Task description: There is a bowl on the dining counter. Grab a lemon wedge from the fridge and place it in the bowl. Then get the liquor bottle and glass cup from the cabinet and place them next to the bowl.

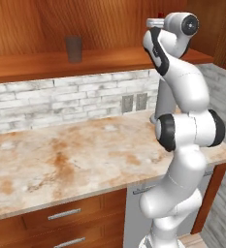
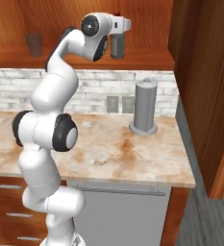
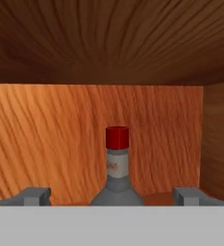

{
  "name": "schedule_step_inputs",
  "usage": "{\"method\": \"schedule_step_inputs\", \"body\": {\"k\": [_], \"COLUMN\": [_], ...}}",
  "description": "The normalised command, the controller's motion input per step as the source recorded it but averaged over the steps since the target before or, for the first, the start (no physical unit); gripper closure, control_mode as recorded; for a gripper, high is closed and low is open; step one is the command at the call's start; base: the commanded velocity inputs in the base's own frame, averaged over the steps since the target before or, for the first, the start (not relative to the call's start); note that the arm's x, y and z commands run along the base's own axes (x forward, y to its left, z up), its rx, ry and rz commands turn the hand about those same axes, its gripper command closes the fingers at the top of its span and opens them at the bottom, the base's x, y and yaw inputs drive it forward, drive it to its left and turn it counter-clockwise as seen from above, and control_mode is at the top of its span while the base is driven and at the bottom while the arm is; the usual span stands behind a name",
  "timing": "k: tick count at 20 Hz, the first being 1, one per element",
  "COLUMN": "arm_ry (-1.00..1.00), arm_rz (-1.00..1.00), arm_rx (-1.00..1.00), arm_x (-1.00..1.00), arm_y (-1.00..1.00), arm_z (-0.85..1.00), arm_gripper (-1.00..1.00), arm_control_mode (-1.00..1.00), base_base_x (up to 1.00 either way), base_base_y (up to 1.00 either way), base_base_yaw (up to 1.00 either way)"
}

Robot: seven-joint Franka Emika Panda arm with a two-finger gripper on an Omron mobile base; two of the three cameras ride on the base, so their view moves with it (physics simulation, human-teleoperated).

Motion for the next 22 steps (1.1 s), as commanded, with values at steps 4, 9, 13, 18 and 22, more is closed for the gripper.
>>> {"method": "schedule_step_inputs", "body": {"k": [4, 9, 13, 18, 22], "arm_ry": [0.00, 0.00, 0.00, 0.00, 0.00], "arm_rz": [0.00, 0.00, 0.00, 0.00, 0.00], "arm_rx": [0.00, 0.00, 0.00, 0.00, 0.00], "arm_x": [0.40, 0.40, 0.32, 0.37, 0.29], "arm_y": [0.00, 0.00, -0.02, 0.00, 0.00], "arm_z": [0.00, 0.00, 0.00, 0.00, 0.00], "arm_gripper": [-1.00, -1.00, -1.00, -1.00, 1.00], "arm_control_mode": [-1.00, -1.00, -1.00, -1.00, -1.00], "base_base_x": [0.00, 0.00, 0.00, 0.00, 0.00], "base_base_y": [0.00, 0.00, 0.00, 0.00, 0.00], "base_base_yaw": [0.00, 0.00, 0.00, 0.00, 0.00]}}
